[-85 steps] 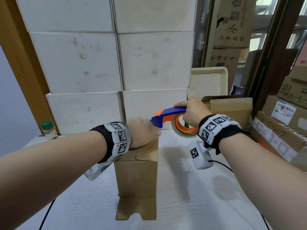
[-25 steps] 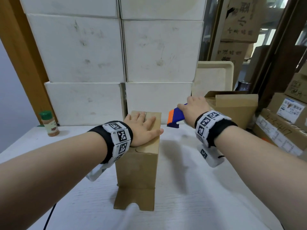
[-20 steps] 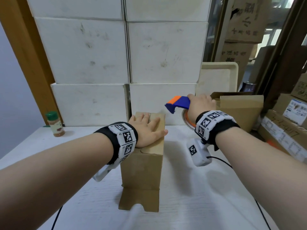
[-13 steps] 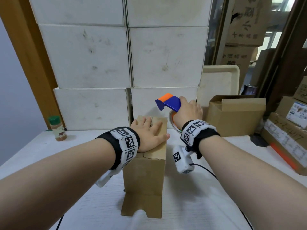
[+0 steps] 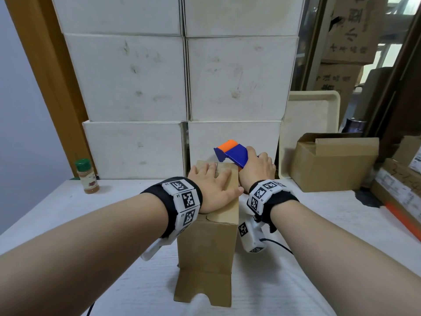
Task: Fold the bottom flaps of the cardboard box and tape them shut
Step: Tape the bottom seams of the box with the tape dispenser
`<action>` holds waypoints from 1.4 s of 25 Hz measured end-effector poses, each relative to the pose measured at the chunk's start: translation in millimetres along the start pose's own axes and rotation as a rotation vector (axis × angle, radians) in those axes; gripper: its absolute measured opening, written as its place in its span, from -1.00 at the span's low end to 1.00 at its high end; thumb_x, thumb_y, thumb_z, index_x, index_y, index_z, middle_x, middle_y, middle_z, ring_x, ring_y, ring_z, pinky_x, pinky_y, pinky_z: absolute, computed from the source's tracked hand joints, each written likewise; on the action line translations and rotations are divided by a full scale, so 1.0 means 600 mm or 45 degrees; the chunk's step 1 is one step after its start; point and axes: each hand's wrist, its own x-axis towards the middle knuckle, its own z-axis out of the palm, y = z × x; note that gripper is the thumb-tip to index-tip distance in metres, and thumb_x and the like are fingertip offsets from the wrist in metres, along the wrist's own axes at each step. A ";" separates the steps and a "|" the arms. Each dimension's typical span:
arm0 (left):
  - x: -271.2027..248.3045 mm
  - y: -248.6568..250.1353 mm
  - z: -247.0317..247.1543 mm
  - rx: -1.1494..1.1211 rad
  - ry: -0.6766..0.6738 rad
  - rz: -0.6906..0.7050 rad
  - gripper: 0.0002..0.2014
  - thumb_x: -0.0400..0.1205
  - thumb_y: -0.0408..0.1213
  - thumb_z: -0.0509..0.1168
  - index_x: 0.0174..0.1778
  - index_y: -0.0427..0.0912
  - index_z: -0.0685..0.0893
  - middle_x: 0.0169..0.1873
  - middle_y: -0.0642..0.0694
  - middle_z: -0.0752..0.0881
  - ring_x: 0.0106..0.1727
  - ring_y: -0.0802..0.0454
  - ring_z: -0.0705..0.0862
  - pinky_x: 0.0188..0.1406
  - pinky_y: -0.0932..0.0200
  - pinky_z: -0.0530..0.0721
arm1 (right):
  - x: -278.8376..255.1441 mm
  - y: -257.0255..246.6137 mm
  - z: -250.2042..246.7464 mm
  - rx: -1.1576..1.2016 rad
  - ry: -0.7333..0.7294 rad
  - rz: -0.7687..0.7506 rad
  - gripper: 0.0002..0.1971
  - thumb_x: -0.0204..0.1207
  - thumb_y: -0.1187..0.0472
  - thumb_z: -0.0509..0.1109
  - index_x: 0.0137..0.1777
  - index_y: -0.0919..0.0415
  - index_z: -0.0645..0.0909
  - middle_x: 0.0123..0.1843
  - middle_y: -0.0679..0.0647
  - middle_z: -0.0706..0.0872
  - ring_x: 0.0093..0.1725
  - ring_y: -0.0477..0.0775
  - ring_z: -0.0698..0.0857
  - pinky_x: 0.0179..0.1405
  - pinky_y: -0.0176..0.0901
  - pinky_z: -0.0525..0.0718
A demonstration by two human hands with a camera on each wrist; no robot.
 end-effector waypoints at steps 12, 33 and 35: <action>0.007 -0.003 -0.001 -0.103 0.069 0.004 -0.41 0.67 0.20 -0.16 0.62 0.08 0.13 0.66 -0.15 0.05 0.67 -0.14 0.03 0.63 -0.15 -0.06 | -0.006 0.005 -0.055 0.033 0.084 -0.016 -0.54 0.48 0.02 0.31 0.37 0.08 0.42 0.08 0.21 0.56 0.11 0.28 0.55 0.16 0.03 0.46; -0.014 -0.022 0.008 -0.743 0.168 -0.024 -0.39 0.55 0.13 0.30 0.52 0.06 0.41 0.55 0.00 0.26 0.61 0.04 0.15 0.64 0.01 0.14 | -0.053 -0.019 -0.186 0.143 -0.032 -0.249 -0.49 0.44 0.12 0.29 0.43 -0.02 0.40 -0.01 0.07 0.44 0.01 0.12 0.48 0.08 -0.10 0.44; -0.014 -0.021 0.012 -0.742 0.260 -0.110 -0.43 0.48 0.23 0.32 0.41 0.20 0.51 0.42 0.01 0.32 0.54 0.03 0.18 0.61 0.04 0.18 | -0.054 -0.016 -0.186 0.135 -0.036 -0.253 -0.49 0.44 0.11 0.29 0.43 -0.02 0.40 -0.01 0.07 0.44 0.06 0.16 0.52 0.12 -0.07 0.48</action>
